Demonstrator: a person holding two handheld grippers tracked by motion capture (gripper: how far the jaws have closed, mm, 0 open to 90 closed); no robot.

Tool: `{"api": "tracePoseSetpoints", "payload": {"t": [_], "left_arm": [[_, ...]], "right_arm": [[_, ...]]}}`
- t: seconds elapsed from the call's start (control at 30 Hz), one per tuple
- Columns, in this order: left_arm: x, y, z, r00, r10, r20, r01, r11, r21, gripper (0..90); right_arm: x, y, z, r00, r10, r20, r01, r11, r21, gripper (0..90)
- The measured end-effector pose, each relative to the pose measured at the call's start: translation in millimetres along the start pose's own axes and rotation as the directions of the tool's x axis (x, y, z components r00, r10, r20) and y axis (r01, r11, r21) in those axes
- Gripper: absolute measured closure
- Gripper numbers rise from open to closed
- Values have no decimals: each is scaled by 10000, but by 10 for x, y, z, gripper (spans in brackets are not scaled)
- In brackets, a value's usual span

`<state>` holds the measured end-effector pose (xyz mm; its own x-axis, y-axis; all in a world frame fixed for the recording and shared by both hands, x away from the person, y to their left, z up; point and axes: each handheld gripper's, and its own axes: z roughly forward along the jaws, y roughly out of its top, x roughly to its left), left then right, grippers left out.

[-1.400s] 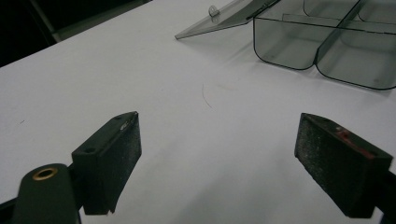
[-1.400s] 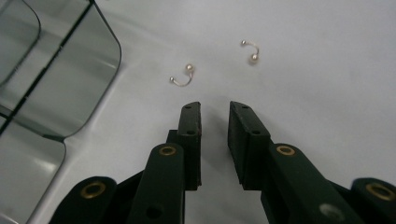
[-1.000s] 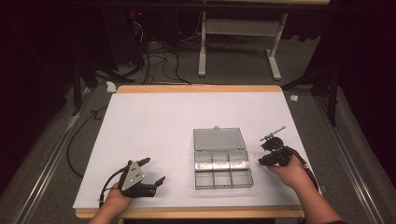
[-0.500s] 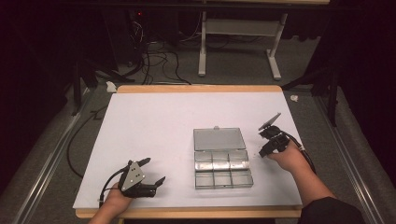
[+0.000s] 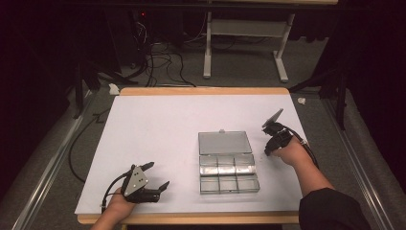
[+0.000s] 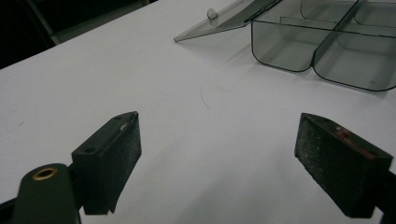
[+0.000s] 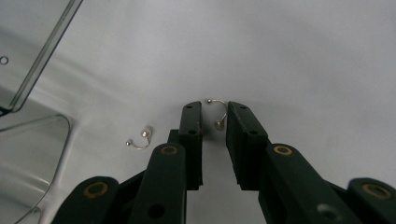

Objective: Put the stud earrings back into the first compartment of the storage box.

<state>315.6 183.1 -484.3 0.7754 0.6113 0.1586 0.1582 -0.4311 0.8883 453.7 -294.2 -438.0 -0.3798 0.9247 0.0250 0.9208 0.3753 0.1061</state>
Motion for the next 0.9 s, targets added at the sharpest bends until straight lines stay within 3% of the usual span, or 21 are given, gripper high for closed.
{"api": "tracePoseSetpoints", "payload": {"t": [0.1, 0.37, 0.6, 0.9], "left_arm": [[-2, -1, -2, 10000, -8, 5, 8, 10000, -24, 149], [-1, 0, 0, 10000, 12, -11, -12, 10000, 4, 150], [-4, 2, 1, 10000, 59, -33, -59, 10000, 42, 149], [2, 1, 2, 10000, -18, -16, 18, 10000, 27, 150]], "right_arm": [[0, 23, 2, 9998, 172, 35, -172, 9998, 97, 808], [11, -6, -35, 9999, -113, -76, 114, 9999, 69, 900], [75, -45, -135, 9995, -308, -61, 307, 9995, -83, 899], [39, 10, -106, 9999, -62, 95, 63, 9999, -100, 789]]}}
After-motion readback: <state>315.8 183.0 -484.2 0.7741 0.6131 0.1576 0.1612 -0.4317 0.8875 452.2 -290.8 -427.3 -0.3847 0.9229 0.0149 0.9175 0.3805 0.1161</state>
